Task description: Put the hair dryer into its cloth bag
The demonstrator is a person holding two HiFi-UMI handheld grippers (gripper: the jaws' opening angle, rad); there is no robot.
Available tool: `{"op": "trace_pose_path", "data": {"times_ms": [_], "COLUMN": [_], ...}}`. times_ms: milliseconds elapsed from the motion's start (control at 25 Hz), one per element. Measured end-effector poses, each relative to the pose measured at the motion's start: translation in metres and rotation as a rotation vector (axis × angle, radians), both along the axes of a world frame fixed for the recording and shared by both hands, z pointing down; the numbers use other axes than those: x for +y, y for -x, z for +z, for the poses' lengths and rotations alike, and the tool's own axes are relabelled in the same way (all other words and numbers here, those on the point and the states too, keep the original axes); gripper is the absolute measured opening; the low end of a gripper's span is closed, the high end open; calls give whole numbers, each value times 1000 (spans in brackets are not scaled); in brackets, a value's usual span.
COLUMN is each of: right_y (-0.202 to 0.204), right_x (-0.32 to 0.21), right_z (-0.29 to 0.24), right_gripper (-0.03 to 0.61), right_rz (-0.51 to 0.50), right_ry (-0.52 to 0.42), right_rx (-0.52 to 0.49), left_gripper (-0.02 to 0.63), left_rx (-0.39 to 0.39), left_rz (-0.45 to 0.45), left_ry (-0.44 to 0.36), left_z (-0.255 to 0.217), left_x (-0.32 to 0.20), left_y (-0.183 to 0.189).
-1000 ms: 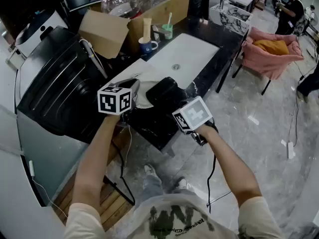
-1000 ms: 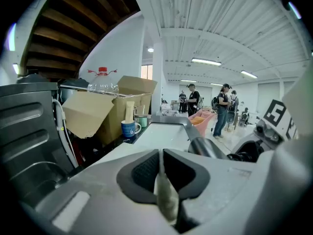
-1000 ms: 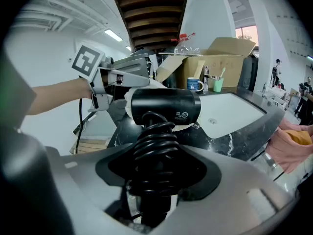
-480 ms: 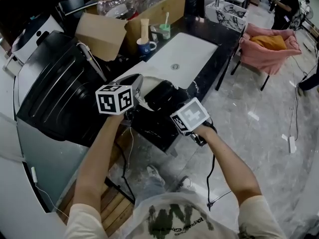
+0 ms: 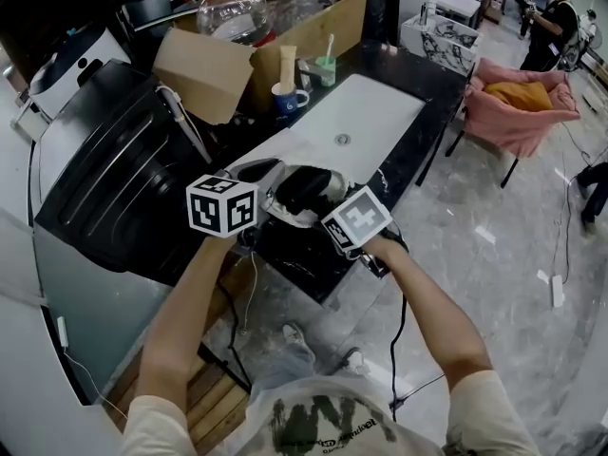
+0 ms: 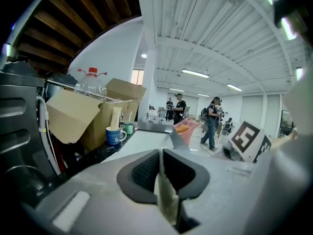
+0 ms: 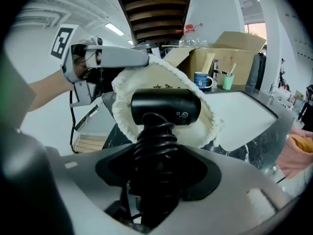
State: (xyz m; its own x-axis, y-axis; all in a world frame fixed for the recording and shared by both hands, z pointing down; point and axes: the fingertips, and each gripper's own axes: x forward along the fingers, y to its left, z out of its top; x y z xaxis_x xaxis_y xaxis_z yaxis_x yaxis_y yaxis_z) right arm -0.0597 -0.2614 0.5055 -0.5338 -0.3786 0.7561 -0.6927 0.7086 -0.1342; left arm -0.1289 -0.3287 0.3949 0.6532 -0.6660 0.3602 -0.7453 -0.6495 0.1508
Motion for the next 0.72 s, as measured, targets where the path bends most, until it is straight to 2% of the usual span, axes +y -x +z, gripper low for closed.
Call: {"op": "trace_pose_path", "data": {"times_ms": [520,720], "right_y": [25,35], "right_x": [-42,-57], "right_z": [12,20], "right_gripper": [258,258], "right_rz": [12,44], "right_ry": [29,58], "right_rx": [22,-2], "left_gripper": [31,31], "left_rx": [67,119], "left_rz": [125,152], "left_ry": [4,24], "left_z": [2,8], "left_x": [13,19], "left_y": [-8,-13]}}
